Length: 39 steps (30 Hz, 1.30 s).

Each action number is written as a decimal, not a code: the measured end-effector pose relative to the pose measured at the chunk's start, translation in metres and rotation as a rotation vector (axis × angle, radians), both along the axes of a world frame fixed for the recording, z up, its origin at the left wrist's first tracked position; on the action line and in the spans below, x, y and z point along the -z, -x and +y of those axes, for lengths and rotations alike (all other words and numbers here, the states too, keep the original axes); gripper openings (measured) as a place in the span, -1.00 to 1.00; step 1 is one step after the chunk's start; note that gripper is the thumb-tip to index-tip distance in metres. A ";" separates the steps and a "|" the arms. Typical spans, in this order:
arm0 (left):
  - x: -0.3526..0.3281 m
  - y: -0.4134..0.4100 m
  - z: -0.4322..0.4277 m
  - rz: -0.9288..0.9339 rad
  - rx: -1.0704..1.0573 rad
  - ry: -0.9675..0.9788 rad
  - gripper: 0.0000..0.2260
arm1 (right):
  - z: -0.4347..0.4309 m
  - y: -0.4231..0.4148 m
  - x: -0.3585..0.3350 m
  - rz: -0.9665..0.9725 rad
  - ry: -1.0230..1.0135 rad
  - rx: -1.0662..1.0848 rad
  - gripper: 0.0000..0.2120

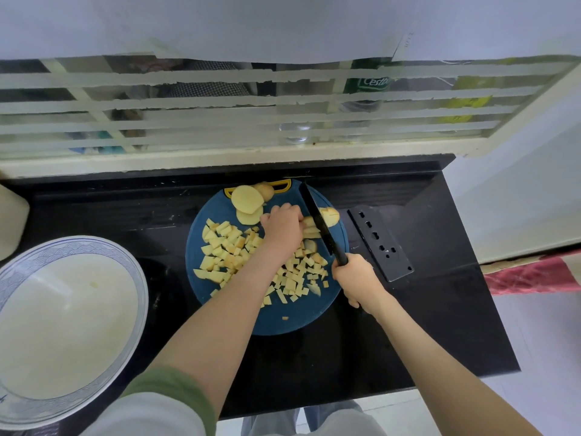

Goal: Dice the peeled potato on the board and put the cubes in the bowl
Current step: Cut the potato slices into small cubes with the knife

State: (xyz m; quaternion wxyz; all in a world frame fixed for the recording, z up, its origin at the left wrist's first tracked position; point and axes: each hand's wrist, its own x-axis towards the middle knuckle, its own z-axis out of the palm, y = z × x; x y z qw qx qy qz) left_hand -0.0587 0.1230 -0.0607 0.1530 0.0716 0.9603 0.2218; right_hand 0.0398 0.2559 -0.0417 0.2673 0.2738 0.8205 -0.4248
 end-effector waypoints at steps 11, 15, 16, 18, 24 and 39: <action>-0.001 -0.006 0.003 -0.016 0.004 0.006 -0.82 | -0.008 0.025 0.003 -0.009 -0.023 0.028 -0.87; 0.001 -0.010 0.002 -0.021 -0.101 -0.045 -0.79 | -0.003 0.009 0.000 0.062 0.035 0.103 -0.82; 0.001 -0.011 0.000 -0.024 -0.117 -0.076 -0.77 | -0.001 0.005 -0.001 0.073 0.041 0.118 -0.82; -0.001 -0.013 -0.008 -0.029 -0.069 -0.101 -0.70 | 0.005 -0.001 -0.006 0.082 0.043 0.113 -0.81; -0.007 -0.011 -0.024 0.058 0.225 0.066 -0.59 | 0.017 -0.006 -0.011 0.074 0.021 0.059 -0.86; -0.001 -0.018 -0.005 0.151 0.110 0.093 -0.74 | -0.001 -0.006 -0.001 0.029 0.005 -0.019 -0.79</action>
